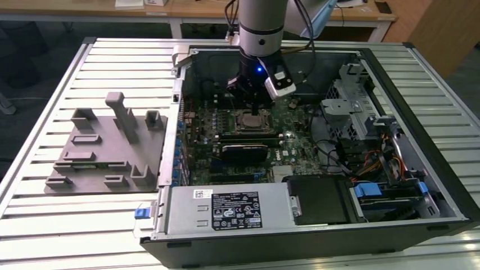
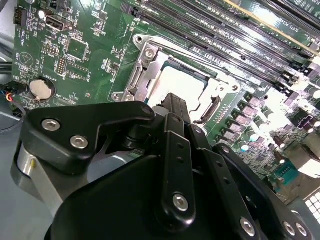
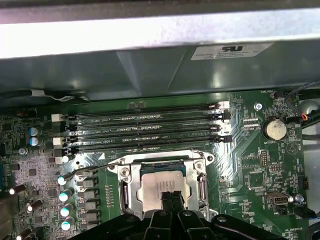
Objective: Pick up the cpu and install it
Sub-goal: 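Close the cpu cover, then install the first cpu locking lever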
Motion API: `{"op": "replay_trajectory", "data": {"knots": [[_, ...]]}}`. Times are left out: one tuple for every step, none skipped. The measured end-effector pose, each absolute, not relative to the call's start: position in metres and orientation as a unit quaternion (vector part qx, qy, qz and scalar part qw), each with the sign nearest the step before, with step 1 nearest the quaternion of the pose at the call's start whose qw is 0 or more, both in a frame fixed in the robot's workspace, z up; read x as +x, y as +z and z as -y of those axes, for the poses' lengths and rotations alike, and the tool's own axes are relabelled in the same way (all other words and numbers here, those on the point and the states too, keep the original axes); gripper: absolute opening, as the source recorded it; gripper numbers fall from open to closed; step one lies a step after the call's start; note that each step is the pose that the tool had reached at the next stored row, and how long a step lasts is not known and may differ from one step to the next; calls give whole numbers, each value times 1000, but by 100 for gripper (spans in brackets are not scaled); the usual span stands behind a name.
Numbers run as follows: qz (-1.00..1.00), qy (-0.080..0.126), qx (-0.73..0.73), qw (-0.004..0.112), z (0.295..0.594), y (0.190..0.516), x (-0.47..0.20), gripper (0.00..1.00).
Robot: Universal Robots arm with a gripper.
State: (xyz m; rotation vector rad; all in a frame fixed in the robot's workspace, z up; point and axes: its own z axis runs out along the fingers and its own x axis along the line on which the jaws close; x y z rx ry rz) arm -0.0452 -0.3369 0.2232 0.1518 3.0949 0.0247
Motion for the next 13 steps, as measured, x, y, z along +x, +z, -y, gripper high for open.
{"op": "replay_trajectory", "data": {"knots": [[-999, 8, 49, 21, 337, 223, -45, 11], [-999, 8, 49, 21, 337, 224, -45, 11], [-999, 8, 49, 22, 337, 224, -45, 11], [-999, 8, 49, 22, 337, 224, -45, 11], [-999, 8, 49, 21, 337, 224, -45, 11], [-999, 8, 49, 21, 337, 224, -45, 11], [-999, 8, 49, 21, 337, 224, -45, 11], [-999, 8, 49, 21, 337, 224, -45, 11], [-999, 8, 49, 21, 337, 224, -45, 11], [-999, 8, 49, 21, 337, 224, -45, 11], [-999, 8, 49, 21, 337, 224, -45, 11], [-999, 8, 49, 21, 337, 224, -45, 11], [-999, 8, 49, 21, 337, 224, -45, 11]]}}
